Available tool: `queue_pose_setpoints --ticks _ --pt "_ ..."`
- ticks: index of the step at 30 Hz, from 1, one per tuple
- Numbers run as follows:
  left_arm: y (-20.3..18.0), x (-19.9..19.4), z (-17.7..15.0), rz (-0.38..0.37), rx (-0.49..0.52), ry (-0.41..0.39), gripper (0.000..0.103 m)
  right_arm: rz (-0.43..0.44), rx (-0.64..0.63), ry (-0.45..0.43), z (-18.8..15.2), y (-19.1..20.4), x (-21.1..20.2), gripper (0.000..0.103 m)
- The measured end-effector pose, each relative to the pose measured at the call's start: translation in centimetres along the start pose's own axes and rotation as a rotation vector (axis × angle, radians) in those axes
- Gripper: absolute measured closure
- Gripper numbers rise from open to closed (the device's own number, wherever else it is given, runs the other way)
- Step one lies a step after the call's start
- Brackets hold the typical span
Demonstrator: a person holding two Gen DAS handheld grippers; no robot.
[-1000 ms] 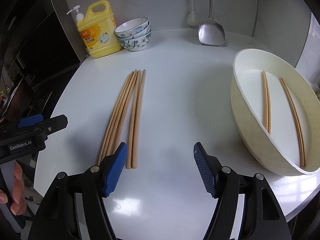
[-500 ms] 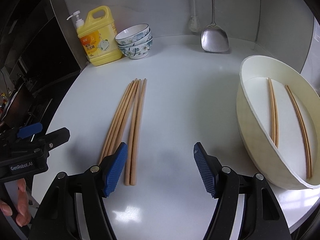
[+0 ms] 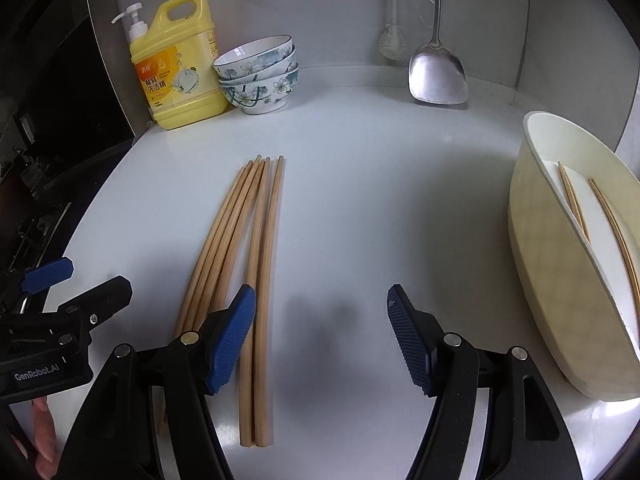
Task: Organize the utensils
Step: 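Lower both open tools onto the remaining wooden chopsticks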
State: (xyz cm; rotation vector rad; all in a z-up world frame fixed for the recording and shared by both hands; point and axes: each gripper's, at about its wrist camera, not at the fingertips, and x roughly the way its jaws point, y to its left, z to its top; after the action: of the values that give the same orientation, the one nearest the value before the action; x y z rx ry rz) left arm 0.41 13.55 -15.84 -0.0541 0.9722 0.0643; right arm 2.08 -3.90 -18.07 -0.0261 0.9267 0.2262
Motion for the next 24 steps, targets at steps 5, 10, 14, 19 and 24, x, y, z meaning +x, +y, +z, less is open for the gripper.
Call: queue_pose_setpoints --ticks 5,10,14,19,24 --pt "0.4 0.4 0.0 -0.014 -0.009 0.007 0.007 -0.045 -0.041 0.012 -0.1 0.7 0.7 0.038" --pt "0.7 0.7 0.0 -0.021 -0.011 0.015 0.007 -0.067 -0.058 0.032 -0.5 1.0 1.2 0.038" --pt "0.9 0.8 0.0 -0.019 -0.013 0.013 0.007 -0.073 -0.083 0.031 -0.8 1.5 1.3 0.038" --pt "0.7 1.0 0.1 -0.024 -0.021 0.016 0.007 -0.059 -0.113 0.027 -1.1 2.2 1.4 0.053" --pt "0.1 1.6 0.4 -0.043 -0.028 0.021 0.007 -0.023 -0.129 0.027 -1.2 2.5 1.3 0.079"
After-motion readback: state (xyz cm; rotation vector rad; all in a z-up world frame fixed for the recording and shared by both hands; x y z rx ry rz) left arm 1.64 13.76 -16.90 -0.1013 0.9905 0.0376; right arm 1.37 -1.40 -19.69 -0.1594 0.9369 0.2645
